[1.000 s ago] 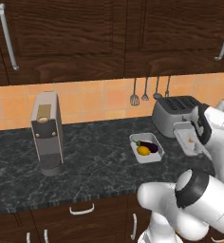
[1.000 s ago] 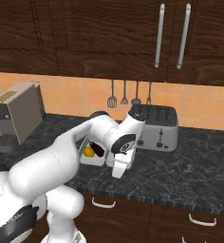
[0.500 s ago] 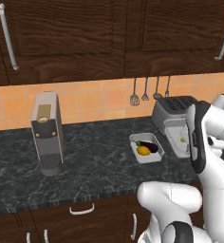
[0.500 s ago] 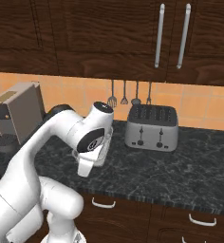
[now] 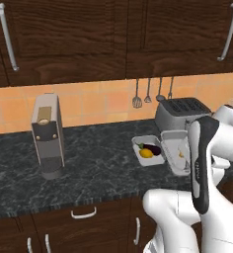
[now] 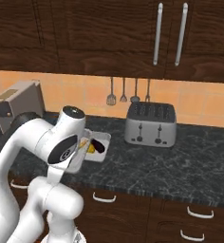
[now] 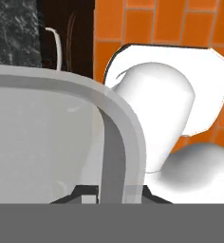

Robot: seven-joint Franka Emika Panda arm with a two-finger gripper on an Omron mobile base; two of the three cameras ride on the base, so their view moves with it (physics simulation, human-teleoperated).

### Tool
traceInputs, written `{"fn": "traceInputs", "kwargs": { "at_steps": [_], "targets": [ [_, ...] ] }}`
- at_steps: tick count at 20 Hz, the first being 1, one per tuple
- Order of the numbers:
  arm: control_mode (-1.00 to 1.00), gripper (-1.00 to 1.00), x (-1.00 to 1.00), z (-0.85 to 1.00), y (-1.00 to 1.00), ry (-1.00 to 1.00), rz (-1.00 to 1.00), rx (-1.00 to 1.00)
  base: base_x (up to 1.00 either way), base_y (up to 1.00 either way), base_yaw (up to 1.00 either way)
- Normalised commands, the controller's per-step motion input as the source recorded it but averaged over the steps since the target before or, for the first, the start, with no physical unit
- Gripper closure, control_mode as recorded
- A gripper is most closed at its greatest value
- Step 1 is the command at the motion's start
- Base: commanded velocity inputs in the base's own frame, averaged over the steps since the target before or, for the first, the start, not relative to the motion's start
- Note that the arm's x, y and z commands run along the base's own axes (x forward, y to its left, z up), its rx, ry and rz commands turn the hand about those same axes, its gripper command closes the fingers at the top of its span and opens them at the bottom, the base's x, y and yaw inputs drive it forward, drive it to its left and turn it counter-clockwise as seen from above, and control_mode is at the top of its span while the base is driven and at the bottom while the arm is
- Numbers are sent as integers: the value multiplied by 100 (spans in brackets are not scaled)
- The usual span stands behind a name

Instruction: Take the meat container that has the shrimp and place it on the second highest rack of the freezer. Then take the vegetable container that has the eggplant and lemon and place it on the highest rack of the freezer.

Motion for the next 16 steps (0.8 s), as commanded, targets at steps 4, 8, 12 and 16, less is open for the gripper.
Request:
{"fn": "traceInputs", "kwargs": {
  "at_steps": [4, 8, 12, 16],
  "targets": [
    [100, 100, 0, 0, 0, 0, 0, 0, -100, 13, -27],
    [100, 100, 0, 0, 0, 0, 0, 0, -100, 27, -61],
    [100, 100, 0, 0, 0, 0, 0, 0, -87, 25, -86],
    [100, 100, 0, 0, 0, 0, 0, 0, -61, 3, -87]
  ]
}}
